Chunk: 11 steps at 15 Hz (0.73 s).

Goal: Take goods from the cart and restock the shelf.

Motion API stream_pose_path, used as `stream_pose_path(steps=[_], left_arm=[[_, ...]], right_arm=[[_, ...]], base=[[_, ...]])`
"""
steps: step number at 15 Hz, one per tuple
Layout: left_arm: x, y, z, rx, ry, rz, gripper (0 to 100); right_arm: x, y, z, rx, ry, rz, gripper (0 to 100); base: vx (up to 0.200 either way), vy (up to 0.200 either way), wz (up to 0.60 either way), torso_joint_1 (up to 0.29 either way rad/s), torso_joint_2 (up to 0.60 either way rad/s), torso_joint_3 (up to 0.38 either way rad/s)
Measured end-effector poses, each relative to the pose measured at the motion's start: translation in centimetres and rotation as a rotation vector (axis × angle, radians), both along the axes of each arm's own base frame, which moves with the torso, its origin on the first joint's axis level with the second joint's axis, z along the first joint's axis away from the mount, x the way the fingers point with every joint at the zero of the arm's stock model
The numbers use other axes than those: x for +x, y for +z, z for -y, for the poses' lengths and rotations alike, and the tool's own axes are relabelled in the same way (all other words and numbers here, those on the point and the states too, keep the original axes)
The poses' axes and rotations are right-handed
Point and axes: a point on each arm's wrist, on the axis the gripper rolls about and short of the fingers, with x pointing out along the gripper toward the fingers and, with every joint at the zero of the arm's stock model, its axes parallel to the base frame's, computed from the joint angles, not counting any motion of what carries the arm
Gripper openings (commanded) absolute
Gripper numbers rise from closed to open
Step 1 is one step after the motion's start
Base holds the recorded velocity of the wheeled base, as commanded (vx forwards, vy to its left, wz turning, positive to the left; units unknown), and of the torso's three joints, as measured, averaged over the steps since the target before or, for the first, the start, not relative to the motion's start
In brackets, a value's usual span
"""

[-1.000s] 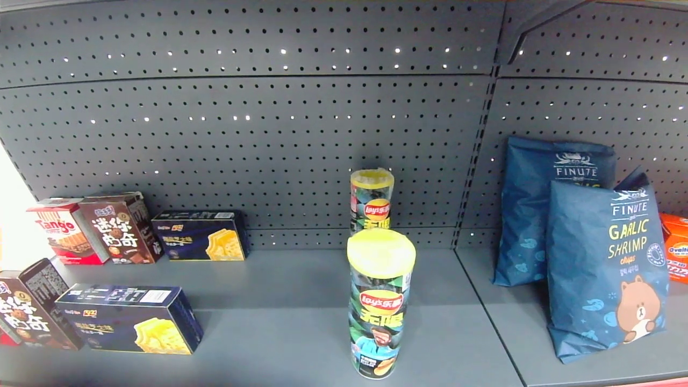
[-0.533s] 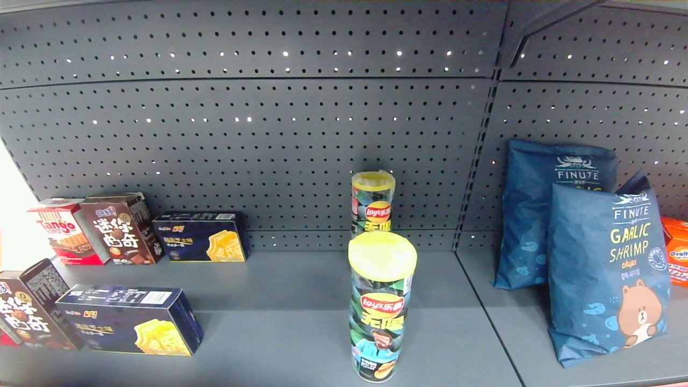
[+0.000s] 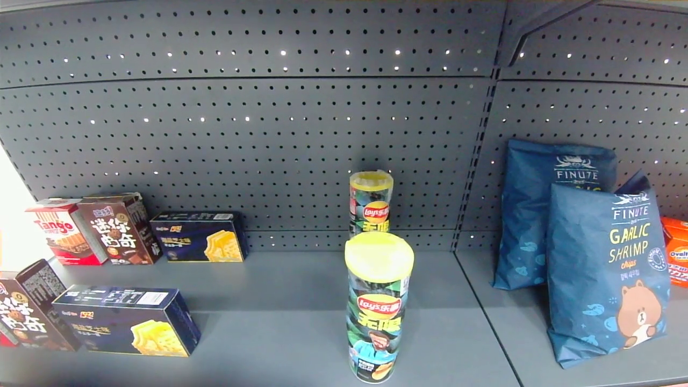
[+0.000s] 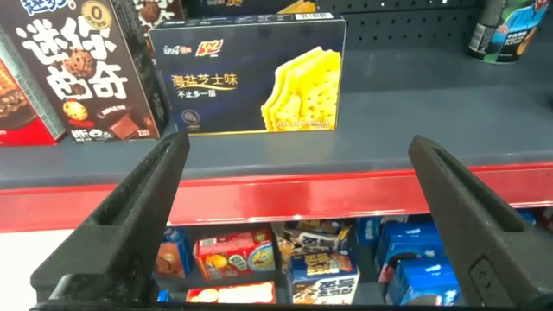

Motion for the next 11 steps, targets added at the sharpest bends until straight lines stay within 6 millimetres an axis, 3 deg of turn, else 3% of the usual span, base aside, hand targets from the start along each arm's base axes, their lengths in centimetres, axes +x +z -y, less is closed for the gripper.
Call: stream_pose_path(steps=[11], left_arm=[[0.00,0.00,0.00,0.000,0.000,0.000,100]], right_arm=[[0.00,0.00,0.00,0.000,0.000,0.000,100]], base=[[0.000,0.000,0.00,0.000,0.00,0.000]])
